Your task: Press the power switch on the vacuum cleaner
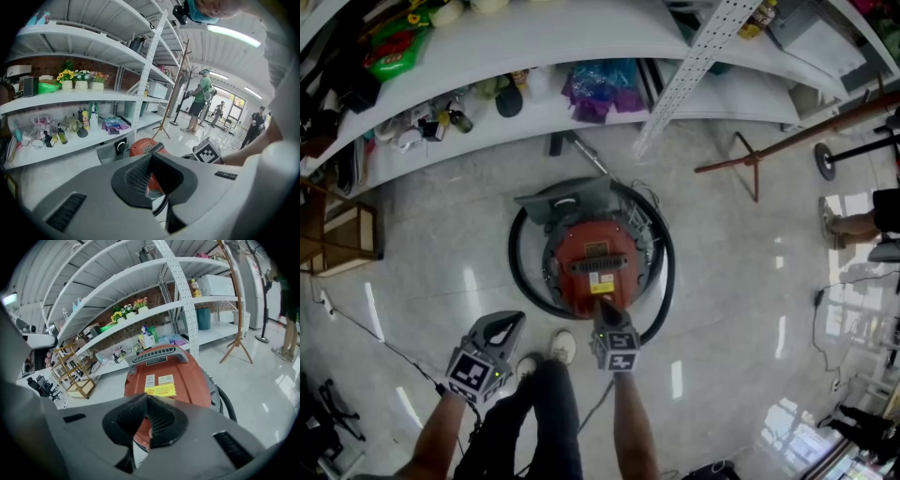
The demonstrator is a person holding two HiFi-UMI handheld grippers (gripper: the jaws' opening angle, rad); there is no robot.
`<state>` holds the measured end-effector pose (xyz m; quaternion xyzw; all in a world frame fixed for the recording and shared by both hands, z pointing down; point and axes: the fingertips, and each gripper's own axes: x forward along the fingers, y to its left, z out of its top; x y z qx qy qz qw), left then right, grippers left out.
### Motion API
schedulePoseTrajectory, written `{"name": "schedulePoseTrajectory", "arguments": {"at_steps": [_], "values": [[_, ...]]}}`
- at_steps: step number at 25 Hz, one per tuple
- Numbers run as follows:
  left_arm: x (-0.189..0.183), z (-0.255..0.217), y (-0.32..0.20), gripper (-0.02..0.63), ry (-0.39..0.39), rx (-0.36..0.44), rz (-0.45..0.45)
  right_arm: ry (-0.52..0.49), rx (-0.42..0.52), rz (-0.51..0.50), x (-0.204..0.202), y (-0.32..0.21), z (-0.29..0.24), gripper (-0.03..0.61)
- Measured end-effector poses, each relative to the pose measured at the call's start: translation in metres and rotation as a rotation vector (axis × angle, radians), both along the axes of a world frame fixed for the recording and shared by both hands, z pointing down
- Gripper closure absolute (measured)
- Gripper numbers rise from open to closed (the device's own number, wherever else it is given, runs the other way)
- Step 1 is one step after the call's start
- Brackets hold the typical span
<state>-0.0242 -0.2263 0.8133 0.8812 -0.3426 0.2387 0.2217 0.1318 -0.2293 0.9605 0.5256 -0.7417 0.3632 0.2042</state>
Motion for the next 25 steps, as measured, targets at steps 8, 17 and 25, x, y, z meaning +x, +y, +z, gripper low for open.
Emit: {"name": "schedulePoseTrajectory", "arguments": {"at_steps": [8,17,25], "values": [[0.002,0.004,0.0,0.606,0.018,-0.013,-0.004,0.018,-0.013,0.017,-0.002,0.0,0.004,0.568],[-0.002,0.008,0.006,0.606,0.032,-0.026,-0.003,0.032,-0.022,0.026,-0.003,0.002,0.006,0.568],[-0.009,0.009,0.006,0.606,0.045,-0.044,-0.029,0.044,-0.012,0.028,-0.003,0.001,0.006,0.568]]}}
